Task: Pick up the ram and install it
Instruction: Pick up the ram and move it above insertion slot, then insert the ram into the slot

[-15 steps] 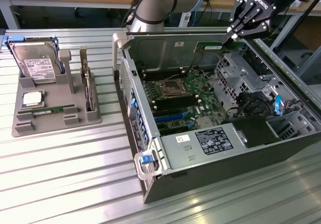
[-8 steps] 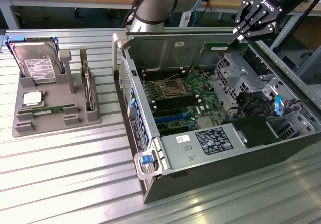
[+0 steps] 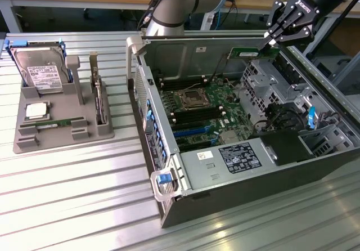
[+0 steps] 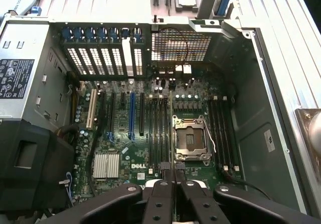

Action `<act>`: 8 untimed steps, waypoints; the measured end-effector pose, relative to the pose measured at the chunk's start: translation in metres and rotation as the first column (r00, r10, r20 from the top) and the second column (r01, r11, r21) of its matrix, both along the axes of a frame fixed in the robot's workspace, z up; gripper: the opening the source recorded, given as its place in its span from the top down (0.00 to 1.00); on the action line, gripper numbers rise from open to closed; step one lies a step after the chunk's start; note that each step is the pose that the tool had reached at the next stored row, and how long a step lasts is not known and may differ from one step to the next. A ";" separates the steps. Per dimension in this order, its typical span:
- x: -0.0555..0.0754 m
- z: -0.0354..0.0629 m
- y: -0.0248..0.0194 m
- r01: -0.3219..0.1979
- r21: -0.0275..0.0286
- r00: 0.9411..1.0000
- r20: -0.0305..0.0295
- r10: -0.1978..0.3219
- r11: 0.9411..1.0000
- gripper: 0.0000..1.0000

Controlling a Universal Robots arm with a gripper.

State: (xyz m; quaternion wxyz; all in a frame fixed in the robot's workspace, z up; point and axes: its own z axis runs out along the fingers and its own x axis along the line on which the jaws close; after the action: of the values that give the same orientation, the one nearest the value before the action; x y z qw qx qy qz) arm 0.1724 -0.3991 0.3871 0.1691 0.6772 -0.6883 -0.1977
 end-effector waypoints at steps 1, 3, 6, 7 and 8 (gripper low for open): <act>0.000 0.0000 0.0000 0.000 0.000 1.000 0.000 0.000 1.000 0.88; 0.000 0.0000 0.0000 0.000 0.000 1.000 0.000 0.000 1.000 0.88; 0.000 0.0000 0.0000 0.000 0.000 1.000 0.000 0.000 1.000 0.88; 0.000 0.0000 0.0000 0.000 0.000 1.000 0.000 0.000 1.000 0.88; 0.000 0.0000 0.0000 0.000 0.000 1.000 0.000 0.000 1.000 0.88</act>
State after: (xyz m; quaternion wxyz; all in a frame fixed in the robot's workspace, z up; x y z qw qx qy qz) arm 0.1724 -0.3991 0.3871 0.1691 0.6772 -0.6883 -0.1977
